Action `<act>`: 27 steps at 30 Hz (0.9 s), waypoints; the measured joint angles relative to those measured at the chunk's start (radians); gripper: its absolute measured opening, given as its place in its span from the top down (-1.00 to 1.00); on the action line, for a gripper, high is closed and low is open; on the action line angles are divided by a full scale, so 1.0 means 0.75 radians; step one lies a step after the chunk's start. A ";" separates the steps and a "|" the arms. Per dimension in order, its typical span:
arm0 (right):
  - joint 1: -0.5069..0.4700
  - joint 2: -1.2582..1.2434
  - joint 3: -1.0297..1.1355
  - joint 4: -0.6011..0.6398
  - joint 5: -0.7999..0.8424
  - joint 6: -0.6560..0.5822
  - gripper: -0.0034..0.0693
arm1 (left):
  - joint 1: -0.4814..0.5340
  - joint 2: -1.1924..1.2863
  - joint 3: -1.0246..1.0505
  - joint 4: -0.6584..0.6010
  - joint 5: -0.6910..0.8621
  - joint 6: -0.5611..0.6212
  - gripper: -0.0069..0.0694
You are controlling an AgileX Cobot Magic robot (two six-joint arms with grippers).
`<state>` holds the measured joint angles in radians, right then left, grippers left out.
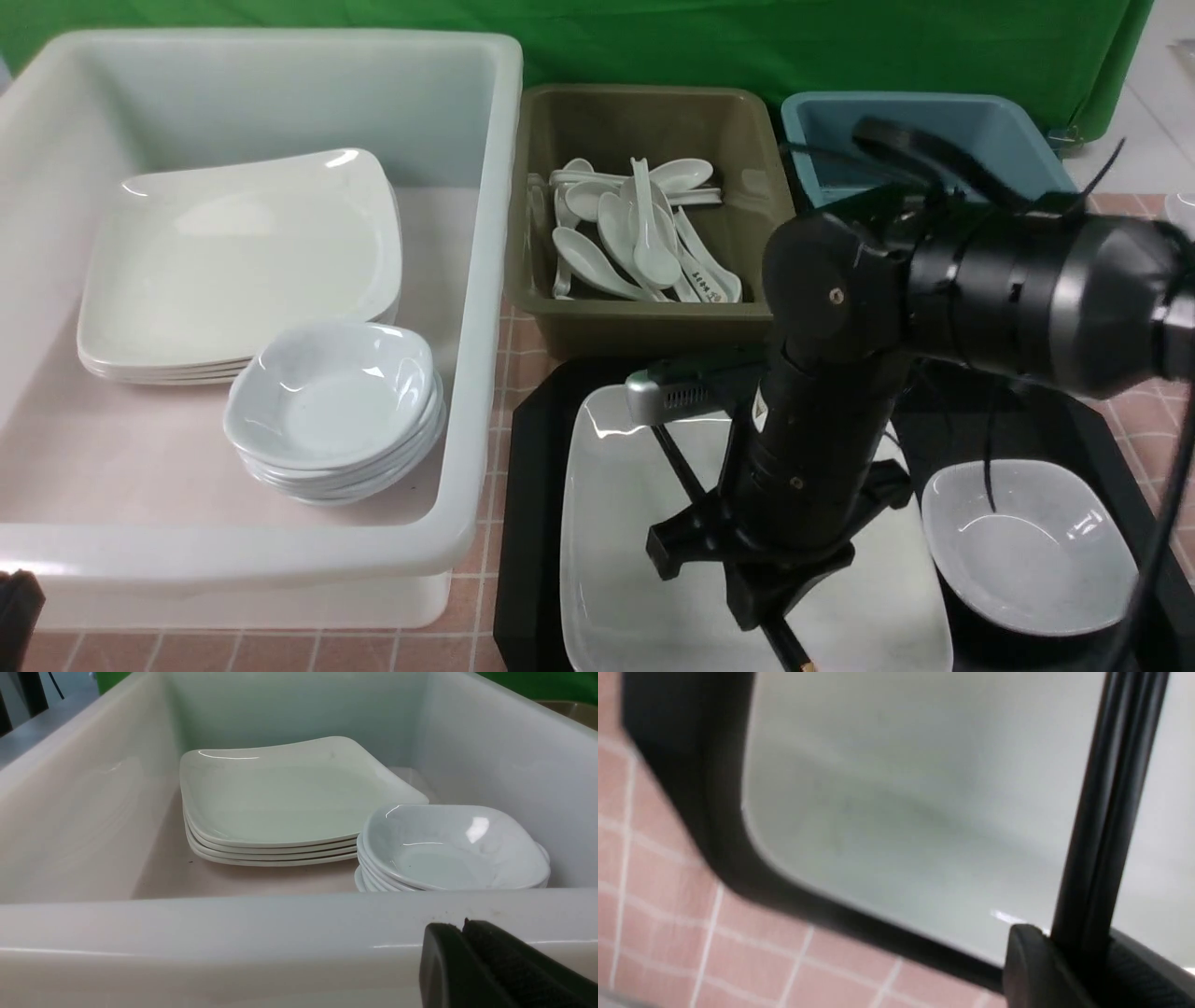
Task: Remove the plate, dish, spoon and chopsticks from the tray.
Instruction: Use the right arm to grab a pair of chopsticks from the plate, then use the right arm to put the chopsticks into the small storage box on the right
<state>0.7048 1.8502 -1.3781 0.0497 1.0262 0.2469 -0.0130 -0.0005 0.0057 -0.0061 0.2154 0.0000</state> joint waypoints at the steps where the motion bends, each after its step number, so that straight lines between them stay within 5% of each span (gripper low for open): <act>1: 0.000 -0.019 0.000 -0.012 0.010 0.000 0.44 | 0.000 0.000 0.000 0.000 0.000 -0.007 0.76; 10: -0.065 -0.268 -0.001 -0.210 0.053 0.038 0.44 | 0.000 0.000 0.000 0.000 0.000 -0.008 0.76; 27: -0.647 -0.357 -0.011 -0.242 -0.198 0.044 0.44 | 0.000 0.000 0.000 0.000 0.000 -0.008 0.76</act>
<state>0.2195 1.5823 -1.3861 -0.1319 0.8778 0.2799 -0.0130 -0.0005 0.0057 -0.0061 0.2154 -0.0063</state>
